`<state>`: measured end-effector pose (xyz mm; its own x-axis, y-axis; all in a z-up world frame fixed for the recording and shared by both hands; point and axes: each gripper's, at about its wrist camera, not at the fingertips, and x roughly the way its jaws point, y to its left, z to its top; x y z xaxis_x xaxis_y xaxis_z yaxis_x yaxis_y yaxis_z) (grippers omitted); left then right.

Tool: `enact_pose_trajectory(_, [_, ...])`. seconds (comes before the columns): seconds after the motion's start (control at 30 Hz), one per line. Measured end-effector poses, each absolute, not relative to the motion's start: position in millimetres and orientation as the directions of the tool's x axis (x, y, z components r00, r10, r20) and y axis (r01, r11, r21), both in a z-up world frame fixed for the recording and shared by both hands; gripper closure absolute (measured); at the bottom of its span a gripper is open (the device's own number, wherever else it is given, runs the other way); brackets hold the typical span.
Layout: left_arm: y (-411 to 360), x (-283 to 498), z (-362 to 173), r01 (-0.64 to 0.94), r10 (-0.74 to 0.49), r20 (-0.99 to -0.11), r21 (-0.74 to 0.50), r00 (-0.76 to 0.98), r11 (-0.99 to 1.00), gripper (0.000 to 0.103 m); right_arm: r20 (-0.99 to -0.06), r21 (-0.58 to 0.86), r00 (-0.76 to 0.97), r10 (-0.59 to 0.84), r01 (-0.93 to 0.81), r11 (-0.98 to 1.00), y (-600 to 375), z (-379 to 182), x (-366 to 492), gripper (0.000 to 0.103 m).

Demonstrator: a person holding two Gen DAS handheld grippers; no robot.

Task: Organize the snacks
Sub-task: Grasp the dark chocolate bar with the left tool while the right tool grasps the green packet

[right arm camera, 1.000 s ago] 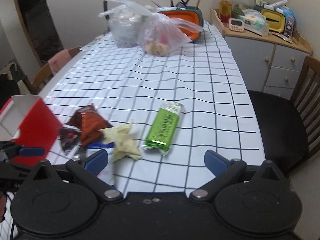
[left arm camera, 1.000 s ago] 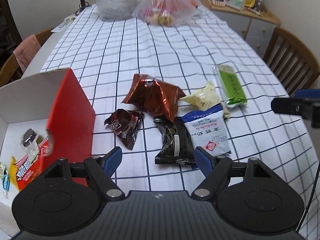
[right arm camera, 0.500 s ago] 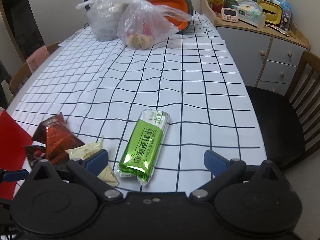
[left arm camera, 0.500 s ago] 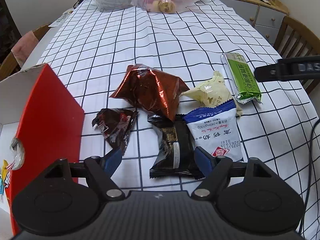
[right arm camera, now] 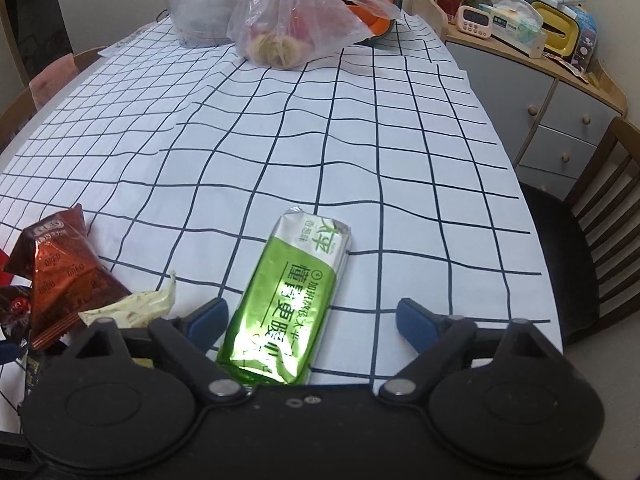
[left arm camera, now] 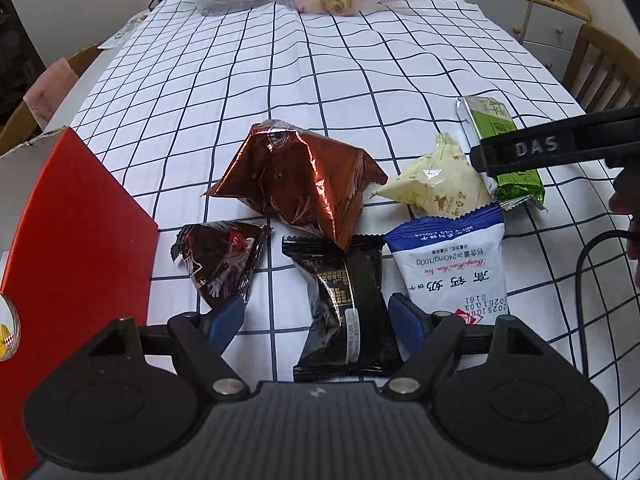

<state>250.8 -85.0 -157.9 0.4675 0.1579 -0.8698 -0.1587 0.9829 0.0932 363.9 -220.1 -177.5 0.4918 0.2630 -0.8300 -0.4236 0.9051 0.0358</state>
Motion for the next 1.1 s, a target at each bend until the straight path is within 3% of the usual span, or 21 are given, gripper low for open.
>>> enact_pose_trajectory(0.17, [-86.3, 251.3, -156.2, -0.161, 0.159, -0.868, 0.093, 0.47, 0.983, 0.029, -0.831, 0.026, 0.491, 0.263, -0.437, 0.899, -214.6, -181.4, 362.6, 0.029])
enact_pose_trajectory(0.27, [-89.4, 251.4, -154.1, -0.148, 0.142, -0.874, 0.082, 0.465, 0.986, 0.043, -0.818, 0.012, 0.507, 0.271, -0.456, 0.89, -212.8, -181.0, 358.2, 0.033])
enact_pose_trajectory(0.4, [-92.2, 251.6, -152.1, -0.135, 0.13, -0.878, 0.076, 0.461, 0.988, 0.066, -0.812, 0.021, 0.504, 0.294, -0.479, 0.878, -211.5, -178.4, 354.6, 0.052])
enact_pose_trajectory(0.6, [-84.6, 250.0, -150.0, -0.162, 0.124, -0.881, 0.054, 0.456, 0.985, 0.07, -0.807, 0.048, 0.504, 0.307, -0.463, 0.885, -221.5, -176.2, 353.9, 0.062])
enact_pose_trajectory(1.1, [-80.3, 229.6, -134.5, -0.155, 0.101, -0.873, 0.029, 0.478, 0.987, 0.072, -0.778, 0.088, 0.537, 0.327, -0.422, 0.902, -252.1, -142.9, 320.7, 0.062])
